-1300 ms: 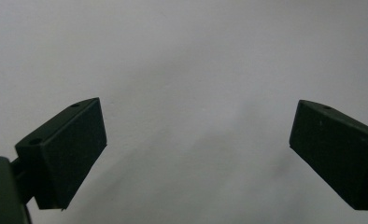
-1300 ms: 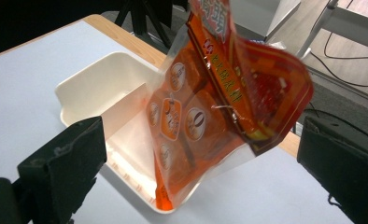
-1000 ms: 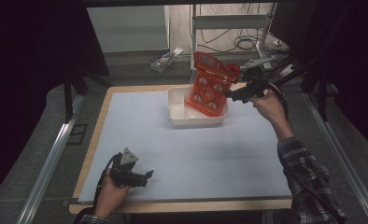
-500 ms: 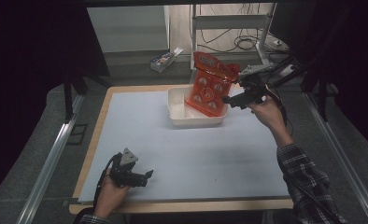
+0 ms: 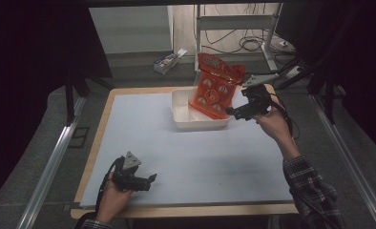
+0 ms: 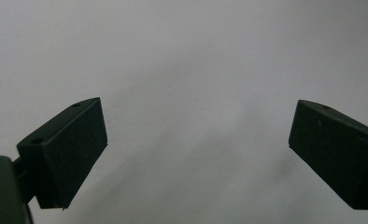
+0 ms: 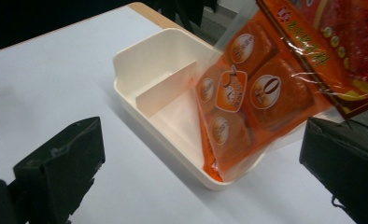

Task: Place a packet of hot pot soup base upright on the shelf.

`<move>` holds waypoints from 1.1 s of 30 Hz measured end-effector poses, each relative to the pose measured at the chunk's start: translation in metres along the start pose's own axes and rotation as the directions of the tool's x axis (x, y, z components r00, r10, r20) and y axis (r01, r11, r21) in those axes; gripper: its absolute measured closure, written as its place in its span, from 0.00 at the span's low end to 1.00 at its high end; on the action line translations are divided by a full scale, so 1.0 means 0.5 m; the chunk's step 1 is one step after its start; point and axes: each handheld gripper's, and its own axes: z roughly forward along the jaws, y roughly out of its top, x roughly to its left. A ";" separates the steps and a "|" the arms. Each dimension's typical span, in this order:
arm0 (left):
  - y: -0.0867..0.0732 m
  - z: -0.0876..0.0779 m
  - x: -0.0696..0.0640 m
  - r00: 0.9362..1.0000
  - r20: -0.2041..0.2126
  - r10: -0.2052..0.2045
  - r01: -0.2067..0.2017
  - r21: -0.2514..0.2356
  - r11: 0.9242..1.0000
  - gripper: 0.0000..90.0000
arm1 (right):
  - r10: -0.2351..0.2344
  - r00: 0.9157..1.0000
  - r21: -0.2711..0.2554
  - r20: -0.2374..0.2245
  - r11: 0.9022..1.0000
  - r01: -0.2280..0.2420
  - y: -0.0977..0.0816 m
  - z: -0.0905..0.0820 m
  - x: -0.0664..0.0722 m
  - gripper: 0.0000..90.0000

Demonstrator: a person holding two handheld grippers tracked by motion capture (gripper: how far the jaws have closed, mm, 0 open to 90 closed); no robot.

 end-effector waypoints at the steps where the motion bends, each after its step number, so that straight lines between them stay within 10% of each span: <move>1: 0.000 0.000 0.000 1.000 -0.001 0.001 -0.001 0.001 1.000 0.05 | -0.002 1.000 -0.002 -0.002 1.000 0.002 -0.002 -0.001 0.003 0.00; 33: 0.000 0.000 -0.004 1.000 -0.011 0.022 -0.022 -0.004 1.000 0.05 | 0.012 1.000 -0.021 -0.011 1.000 -0.012 -0.112 0.018 0.081 0.00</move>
